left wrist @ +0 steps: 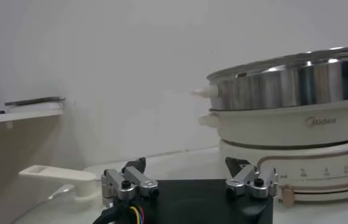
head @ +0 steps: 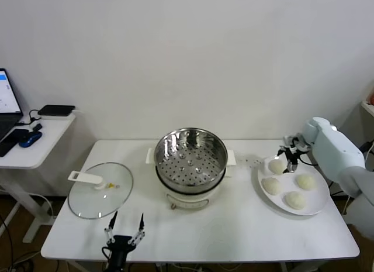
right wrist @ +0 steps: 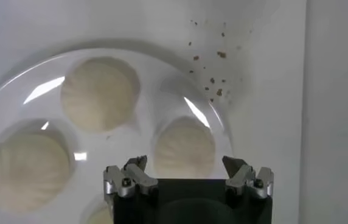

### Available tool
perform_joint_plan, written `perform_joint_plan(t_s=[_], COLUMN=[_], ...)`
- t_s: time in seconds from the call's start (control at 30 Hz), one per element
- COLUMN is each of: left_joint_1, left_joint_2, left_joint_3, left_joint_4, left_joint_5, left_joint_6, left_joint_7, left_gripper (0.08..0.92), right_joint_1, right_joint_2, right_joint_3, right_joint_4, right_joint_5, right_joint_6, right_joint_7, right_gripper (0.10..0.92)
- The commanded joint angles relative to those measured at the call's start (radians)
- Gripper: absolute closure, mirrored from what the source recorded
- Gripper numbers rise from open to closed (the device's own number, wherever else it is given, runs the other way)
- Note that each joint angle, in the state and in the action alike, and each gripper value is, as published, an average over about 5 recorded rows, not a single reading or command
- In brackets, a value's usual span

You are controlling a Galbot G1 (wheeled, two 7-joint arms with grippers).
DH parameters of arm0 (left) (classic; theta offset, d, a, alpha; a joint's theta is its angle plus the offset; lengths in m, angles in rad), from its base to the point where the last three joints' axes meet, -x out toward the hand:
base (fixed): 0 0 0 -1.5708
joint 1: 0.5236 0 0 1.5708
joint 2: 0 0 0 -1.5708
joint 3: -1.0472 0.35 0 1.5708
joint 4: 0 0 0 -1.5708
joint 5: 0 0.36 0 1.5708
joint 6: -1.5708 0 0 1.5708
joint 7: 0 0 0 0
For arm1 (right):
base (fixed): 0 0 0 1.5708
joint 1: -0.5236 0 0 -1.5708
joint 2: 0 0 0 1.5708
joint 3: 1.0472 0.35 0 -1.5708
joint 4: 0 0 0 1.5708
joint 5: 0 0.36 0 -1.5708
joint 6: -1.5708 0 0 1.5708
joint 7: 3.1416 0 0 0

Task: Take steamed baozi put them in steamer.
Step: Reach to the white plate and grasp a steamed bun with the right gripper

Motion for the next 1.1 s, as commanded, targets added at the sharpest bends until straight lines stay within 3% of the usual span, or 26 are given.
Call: perform_joint_plan(t_s=[0.03,0.57,0.83,1.1], left_joint_1=[-0.003,-0.007,-0.008,0.000], left_joint_2=[0.001,0.006,0.007,0.007], left_joint_3=[-0.002,-0.001,-0.001,-0.005], left_joint_4=[0.007,0.019,0.020,0.014], left_joint_5=[0.001,0.000,-0.001,0.001], left_joint_6=[-0.006,-0.016,-0.020,-0.024], left_joint_7=[0.000,-0.003,-0.004,-0.004], left_gripper=[0.177,0.177,0.177,0.177], right_joint_1=[-0.005,-0.013,-0.013,-0.005], right_joint_2=[0.025,0.049,0.051,0.015], right_joint_3=[0.037,0.097,0.100,0.066], right_joint_4=[-0.059,-0.092,-0.091,-0.014], right_joint_5=[-0.055,-0.095,-0.094,-0.051], right_joint_6=[0.017,0.025,0.031,0.045], right_joint_7=[0.014,0.077,0.094,0.070], right_gripper=[0.203,0.205,0.342,0.355])
